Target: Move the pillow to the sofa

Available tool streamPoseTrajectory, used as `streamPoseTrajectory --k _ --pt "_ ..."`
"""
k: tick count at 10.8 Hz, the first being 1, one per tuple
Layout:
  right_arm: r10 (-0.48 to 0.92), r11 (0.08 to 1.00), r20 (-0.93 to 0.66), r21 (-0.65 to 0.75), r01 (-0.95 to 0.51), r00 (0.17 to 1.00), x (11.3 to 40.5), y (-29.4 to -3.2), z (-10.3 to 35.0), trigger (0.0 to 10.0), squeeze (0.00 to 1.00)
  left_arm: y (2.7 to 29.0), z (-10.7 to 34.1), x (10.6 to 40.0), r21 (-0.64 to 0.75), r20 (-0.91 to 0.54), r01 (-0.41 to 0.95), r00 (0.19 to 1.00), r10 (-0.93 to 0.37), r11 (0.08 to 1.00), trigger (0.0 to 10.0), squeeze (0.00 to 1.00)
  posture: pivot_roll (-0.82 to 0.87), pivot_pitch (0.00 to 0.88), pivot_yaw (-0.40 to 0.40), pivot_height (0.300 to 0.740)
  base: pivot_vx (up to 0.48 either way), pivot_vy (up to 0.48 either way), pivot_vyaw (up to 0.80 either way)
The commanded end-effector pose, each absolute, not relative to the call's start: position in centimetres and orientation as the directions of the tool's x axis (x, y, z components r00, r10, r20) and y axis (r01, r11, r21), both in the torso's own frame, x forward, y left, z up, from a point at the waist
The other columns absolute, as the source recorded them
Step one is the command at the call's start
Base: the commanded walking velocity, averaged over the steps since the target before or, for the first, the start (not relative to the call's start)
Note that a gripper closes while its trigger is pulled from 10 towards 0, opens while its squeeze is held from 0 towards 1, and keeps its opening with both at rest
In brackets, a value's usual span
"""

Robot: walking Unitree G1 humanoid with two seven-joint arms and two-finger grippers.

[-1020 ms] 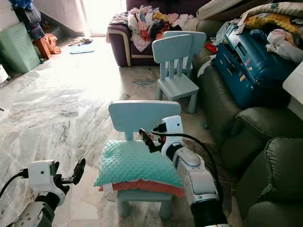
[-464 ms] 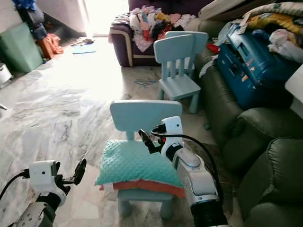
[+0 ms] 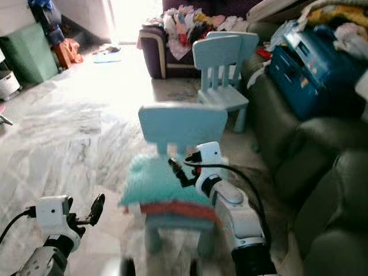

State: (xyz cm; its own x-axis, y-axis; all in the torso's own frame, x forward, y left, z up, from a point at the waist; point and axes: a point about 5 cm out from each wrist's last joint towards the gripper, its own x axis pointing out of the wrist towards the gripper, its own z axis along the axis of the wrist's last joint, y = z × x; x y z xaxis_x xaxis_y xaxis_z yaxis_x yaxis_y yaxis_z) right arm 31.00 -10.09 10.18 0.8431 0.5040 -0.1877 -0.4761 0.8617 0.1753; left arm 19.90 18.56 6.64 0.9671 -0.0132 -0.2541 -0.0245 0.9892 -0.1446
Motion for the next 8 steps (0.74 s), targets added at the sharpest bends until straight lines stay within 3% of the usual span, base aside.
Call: streamPoseTrajectory --k 1,5,8 --pt "0.503 0.862 -0.185 0.171 -0.476 0.844 31.01 -10.17 10.39 10.0 0.0 18.68 6.72 19.88 -0.132 -0.253 -0.03 0.967 -0.004 0.991 10.0 0.0 -0.11 0.048 0.032 0.586 0.0 0.0 0.0" --pt "0.503 0.862 -0.18 0.171 -0.476 0.846 31.09 -10.17 10.5 10.0 0.0 18.62 6.73 19.88 -0.13 -0.252 -0.032 0.968 -0.002 0.991 10.0 0.0 -0.11 0.048 0.03 0.52 0.0 0.0 0.0" --pt "0.497 0.866 -0.177 0.17 -0.471 0.85 31.26 -10.3 10.59 10.0 0.0 18.56 6.7 19.9 -0.13 -0.251 -0.033 0.968 -0.001 0.991 10.0 0.0 -0.11 0.048 0.028 0.52 0.0 0.0 0.0"
